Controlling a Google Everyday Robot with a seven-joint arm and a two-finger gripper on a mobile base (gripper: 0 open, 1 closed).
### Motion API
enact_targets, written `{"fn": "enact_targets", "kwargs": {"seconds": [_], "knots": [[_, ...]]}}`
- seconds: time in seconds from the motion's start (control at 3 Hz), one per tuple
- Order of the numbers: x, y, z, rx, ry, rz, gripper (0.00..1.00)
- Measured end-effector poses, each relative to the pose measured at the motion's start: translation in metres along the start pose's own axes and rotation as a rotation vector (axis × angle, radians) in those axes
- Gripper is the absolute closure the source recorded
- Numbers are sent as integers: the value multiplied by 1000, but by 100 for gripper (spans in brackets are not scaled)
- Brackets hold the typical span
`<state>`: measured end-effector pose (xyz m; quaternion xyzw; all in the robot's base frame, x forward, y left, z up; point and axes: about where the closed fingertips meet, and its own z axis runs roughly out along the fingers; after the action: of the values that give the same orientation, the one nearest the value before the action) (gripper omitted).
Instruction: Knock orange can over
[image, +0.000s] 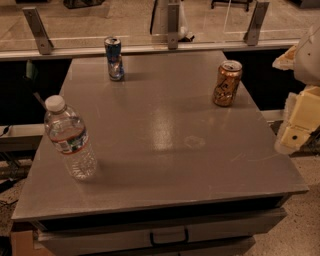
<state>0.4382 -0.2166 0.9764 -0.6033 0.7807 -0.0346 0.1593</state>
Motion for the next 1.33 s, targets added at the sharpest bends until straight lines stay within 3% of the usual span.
{"fn": "enact_targets", "kwargs": {"seconds": [0.33,0.67,1.0,1.33], "knots": [[0,0,0,0,0,0,0],[0,-26,8,18,-92,-4,0],[-5,-84,31,50,-226,-16,0],[-6,-131,59,73,-310,18,0]]}}
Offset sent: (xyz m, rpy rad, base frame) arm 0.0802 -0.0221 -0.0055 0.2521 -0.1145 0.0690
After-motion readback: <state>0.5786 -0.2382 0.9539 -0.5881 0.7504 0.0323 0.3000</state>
